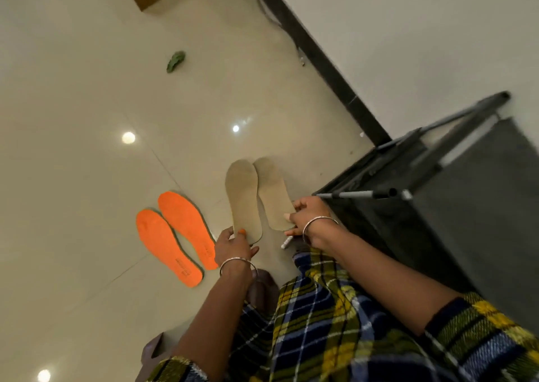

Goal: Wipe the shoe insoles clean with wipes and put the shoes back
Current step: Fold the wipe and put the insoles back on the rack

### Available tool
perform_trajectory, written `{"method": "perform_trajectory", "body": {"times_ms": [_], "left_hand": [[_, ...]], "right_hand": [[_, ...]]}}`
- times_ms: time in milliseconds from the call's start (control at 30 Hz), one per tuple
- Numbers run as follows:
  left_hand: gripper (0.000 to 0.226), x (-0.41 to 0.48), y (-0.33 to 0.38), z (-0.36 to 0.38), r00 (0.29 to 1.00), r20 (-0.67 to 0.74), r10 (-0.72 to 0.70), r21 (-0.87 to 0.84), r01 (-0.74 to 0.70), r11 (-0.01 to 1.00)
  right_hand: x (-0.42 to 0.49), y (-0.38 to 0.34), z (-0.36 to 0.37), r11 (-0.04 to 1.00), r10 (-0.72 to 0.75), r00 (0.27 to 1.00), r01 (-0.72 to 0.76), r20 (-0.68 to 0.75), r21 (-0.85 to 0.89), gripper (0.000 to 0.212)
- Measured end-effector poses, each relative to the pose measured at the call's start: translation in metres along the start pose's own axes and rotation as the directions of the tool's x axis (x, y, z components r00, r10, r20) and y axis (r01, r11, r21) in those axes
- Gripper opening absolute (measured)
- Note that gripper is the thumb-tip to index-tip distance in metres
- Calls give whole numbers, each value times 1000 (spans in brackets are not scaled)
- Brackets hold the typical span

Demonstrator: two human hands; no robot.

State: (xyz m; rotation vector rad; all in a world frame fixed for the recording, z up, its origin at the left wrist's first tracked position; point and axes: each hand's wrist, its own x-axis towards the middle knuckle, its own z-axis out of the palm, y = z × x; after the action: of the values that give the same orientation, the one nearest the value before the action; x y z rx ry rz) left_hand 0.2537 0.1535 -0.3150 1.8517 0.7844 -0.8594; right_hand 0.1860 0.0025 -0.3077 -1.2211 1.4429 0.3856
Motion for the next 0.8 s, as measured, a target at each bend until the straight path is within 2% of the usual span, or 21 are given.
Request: {"method": "perform_trajectory", "body": {"times_ms": [167, 333, 400, 500, 533, 600, 700, 767, 800], "left_hand": [[24, -70, 30, -21, 980, 127, 151, 2, -152, 988], [18, -127, 47, -45, 923, 294, 249, 36, -271, 962], [16, -144, 48, -56, 911, 341, 230, 75, -271, 960], [18, -167, 47, -72, 900, 394, 187, 126, -255, 959], [17, -173, 46, -77, 896, 406, 180, 144, -257, 956], [18, -184, 44, -85, 892, 425, 157, 182, -253, 950], [24, -195, 41, -88, 886, 452, 105, 235, -232, 944], [26, -203, 38, -82, 884, 462, 68, 285, -221, 933], [26, -205, 35, -77, 880, 472, 53, 313, -223, 923]], "right_hand": [[-93, -8, -44, 972, 80, 996, -86, 37, 218, 16], [-172, 17, -96, 956, 123, 990, -136, 65, 259, 25], [-203, 33, -111, 977, 116, 992, -122, 46, 178, 28], [-235, 54, -123, 990, 114, 992, -109, 46, -87, 32], [-243, 60, -125, 987, 124, 991, -118, 50, -111, 34], [-247, 75, -131, 986, 157, 986, -154, 49, -62, 37], [-258, 93, -141, 969, 212, 977, -209, 7, -135, 36], [-271, 103, -144, 965, 251, 968, -250, -10, 80, 35], [-273, 112, -145, 961, 259, 966, -257, -12, 100, 32]]}}
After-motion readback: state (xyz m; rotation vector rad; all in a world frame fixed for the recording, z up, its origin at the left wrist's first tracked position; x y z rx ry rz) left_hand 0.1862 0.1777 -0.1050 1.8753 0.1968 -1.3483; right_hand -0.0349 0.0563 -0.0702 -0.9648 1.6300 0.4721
